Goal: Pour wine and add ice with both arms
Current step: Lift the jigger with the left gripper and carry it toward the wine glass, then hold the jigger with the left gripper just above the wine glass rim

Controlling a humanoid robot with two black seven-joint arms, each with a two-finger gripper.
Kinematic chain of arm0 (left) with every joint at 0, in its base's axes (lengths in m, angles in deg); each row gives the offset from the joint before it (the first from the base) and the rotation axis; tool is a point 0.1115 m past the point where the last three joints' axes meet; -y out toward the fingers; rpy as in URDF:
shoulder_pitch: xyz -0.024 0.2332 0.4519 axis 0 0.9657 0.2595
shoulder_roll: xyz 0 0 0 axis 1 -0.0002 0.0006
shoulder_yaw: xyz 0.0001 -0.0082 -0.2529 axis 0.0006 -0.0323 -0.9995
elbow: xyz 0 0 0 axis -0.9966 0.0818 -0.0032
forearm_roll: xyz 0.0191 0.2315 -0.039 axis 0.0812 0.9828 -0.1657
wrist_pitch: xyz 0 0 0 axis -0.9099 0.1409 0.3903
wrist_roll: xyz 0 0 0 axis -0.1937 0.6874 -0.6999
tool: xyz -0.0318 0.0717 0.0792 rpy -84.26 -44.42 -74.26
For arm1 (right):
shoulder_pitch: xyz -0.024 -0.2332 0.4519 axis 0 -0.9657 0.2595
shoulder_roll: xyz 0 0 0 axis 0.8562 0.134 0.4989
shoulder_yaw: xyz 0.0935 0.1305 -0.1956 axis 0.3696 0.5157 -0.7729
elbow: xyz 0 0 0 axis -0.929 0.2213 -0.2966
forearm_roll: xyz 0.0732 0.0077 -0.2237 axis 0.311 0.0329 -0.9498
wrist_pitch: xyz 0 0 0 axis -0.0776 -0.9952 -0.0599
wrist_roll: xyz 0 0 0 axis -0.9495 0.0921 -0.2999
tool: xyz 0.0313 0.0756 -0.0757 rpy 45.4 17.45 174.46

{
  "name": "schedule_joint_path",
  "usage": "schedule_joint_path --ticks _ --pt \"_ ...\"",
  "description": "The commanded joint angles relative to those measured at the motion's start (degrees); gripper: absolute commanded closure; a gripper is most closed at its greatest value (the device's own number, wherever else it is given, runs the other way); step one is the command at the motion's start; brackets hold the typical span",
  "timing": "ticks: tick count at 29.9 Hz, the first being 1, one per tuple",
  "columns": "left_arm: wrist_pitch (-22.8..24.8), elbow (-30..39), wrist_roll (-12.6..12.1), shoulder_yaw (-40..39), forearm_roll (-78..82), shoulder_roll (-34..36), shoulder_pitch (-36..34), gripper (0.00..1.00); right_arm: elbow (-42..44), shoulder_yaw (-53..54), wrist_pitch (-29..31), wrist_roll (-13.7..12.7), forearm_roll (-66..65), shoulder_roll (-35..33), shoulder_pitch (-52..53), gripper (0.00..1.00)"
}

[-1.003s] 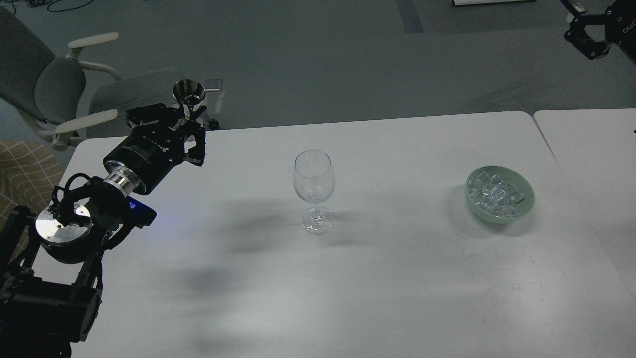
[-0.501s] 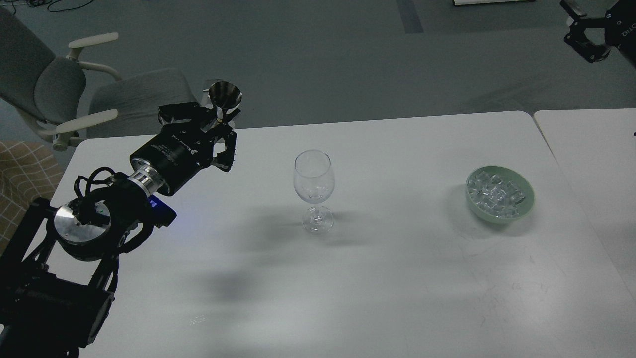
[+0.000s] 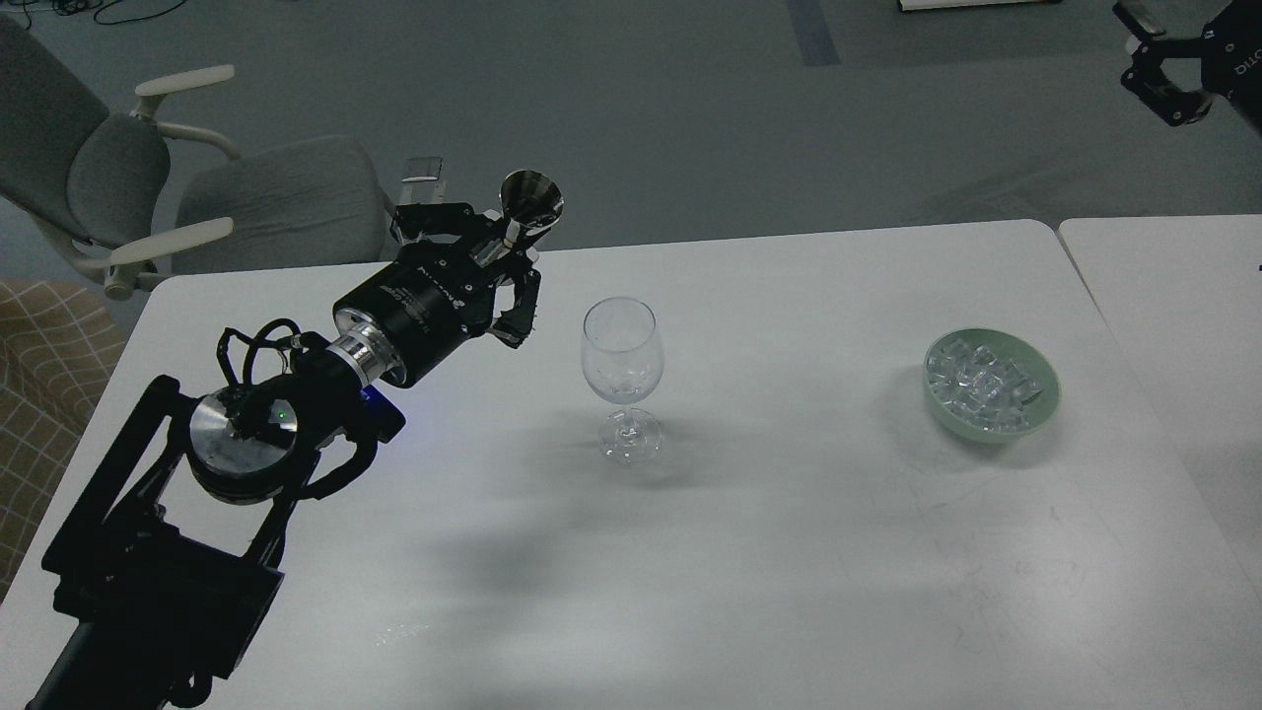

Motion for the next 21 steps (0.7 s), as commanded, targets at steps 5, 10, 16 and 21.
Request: schedule_joint_path --ticks 5,10,16,21 --pt "-0.96 -0.02 -0.09 0.65 0.54 -0.90 -0.66 1.00 0.08 0.19 0.02 0.00 0.02 -0.03 0.08 0.00" --pt "-0.96 -0.11 0.35 0.74 1.94 -1.77 -0.57 1.00 0.08 0.28 0.02 0.09 0.02 -0.03 0.08 0.00" --pt "-0.96 -0.11 0.70 3.02 4.32 -2.31 -0.92 1.00 0.08 0.28 0.02 0.09 0.02 -0.03 0.08 0.00" --pt "-0.52 -0.29 0.79 3.20 7.04 -2.31 -0.75 1.00 0.08 0.28 0.02 0.09 0.02 -0.12 0.08 0.00"
